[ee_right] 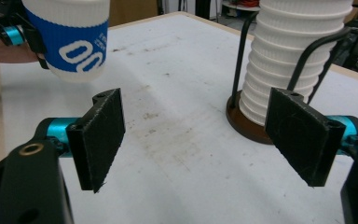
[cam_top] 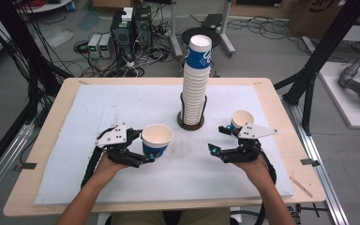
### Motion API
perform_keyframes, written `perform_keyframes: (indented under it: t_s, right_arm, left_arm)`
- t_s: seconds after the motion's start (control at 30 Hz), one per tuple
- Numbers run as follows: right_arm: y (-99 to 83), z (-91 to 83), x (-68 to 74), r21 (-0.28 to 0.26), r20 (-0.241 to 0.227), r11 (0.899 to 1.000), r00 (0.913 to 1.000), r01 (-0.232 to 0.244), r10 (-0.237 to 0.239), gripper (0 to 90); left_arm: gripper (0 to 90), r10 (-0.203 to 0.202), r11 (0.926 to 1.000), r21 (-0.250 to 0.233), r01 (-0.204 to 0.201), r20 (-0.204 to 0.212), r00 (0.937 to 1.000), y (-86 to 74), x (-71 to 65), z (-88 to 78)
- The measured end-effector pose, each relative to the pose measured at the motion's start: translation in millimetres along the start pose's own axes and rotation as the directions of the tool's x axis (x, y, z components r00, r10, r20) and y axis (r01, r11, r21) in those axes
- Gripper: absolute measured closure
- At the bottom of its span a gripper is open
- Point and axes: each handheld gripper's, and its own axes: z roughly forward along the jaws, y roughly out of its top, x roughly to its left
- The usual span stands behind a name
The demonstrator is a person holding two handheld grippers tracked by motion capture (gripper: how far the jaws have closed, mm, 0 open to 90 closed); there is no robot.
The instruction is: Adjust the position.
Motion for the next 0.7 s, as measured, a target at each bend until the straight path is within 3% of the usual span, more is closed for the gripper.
perform_keyframes:
  t_s: [0.1, 0.4, 0.7]
  right_arm:
    - [-2.8, -1.5, -0.4, -0.005, 0.013, 1.0, 0.9999, -0.011, 0.011, 20.7]
    - [-2.2, -2.5, 1.5, -0.012, 0.03, 1.0, 0.9995, -0.005, 0.005, 20.8]
    - [-4.7, -4.9, 1.2, -0.015, 0.037, 1.0, 0.9992, -0.012, 0.013, 20.8]
  left_arm:
    - [28.7, -0.002, 0.9993, -0.038, 0.001, -0.026, 0.9997, -1.9, 0.8, -4.1]
    - [28.5, 0.013, 0.9956, -0.092, -0.018, -0.061, 0.9981, -12.5, 3.6, -13.1]
    - [28.2, 0.005, 0.9862, -0.164, -0.022, -0.103, 0.9947, -13.4, 6.3, -23.8]
